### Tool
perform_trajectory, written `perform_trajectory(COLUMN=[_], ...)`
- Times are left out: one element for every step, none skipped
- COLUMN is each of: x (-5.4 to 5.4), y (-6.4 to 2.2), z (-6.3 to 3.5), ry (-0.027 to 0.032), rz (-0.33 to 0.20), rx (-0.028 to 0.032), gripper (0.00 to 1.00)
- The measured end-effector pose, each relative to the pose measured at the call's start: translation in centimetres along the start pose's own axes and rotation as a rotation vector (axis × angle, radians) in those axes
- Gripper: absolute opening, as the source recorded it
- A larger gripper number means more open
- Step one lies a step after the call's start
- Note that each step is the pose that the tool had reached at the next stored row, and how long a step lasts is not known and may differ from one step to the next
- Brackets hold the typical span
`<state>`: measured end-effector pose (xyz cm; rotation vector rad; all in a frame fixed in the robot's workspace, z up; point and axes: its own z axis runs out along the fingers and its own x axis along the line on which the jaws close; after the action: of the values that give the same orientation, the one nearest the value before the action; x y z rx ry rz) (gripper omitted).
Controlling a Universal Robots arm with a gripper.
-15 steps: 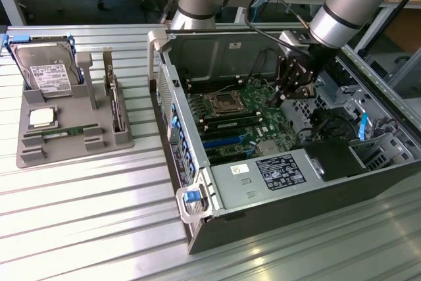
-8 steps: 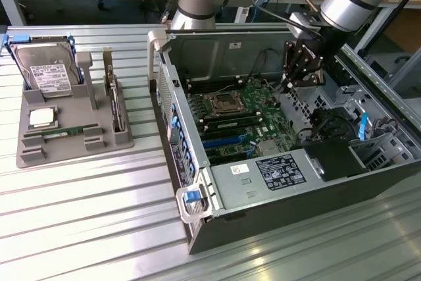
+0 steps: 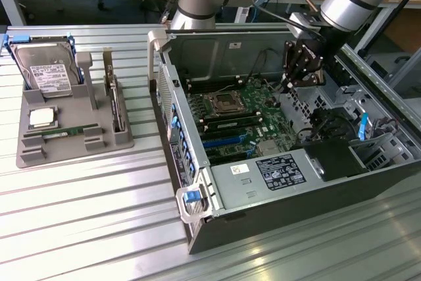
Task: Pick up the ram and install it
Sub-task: 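Press down the ram until it locks into place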
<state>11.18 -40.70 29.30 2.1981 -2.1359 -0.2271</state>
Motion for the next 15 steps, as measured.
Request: perform_trajectory(x=[0.0, 0.0, 0.0, 0.0, 0.0, 0.0, 0.0, 0.0, 0.0, 0.0, 0.0, 0.0, 0.0, 0.0, 0.0], y=[0.0, 0.0, 0.0, 0.0, 0.0, 0.0, 0.0, 0.0, -0.01, -0.01, -0.02, -0.02, -0.02, -0.02, -0.02], z=[-0.01, 0.0, 0.0, 0.0, 0.0, 0.0, 0.0, 0.01, 0.0, 0.01, 0.0, 0.01, 0.01, 0.01, 0.02], ry=[-0.0035, -0.0095, -0.0137, -0.0155, -0.0175, -0.0201, -0.0218, -0.0251, -0.0294, -0.0336, -0.0384, -0.0435, -0.048, -0.0524, -0.0565], rz=[0.025, 0.068, 0.097, 0.11, 0.124, 0.141, 0.154, 0.176, 0.207, 0.235, 0.272, 0.306, 0.335, 0.364, 0.391], rx=[0.0015, 0.004, 0.0057, 0.0065, 0.0073, 0.0083, 0.0091, 0.0103, 0.0121, 0.0138, 0.016, 0.0179, 0.0196, 0.0213, 0.0229], gripper=[0.11, 0.11, 0.11, 0.11, 0.11, 0.11, 0.11, 0.11, 0.11, 0.11, 0.11, 0.11, 0.11, 0.11, 0.11])
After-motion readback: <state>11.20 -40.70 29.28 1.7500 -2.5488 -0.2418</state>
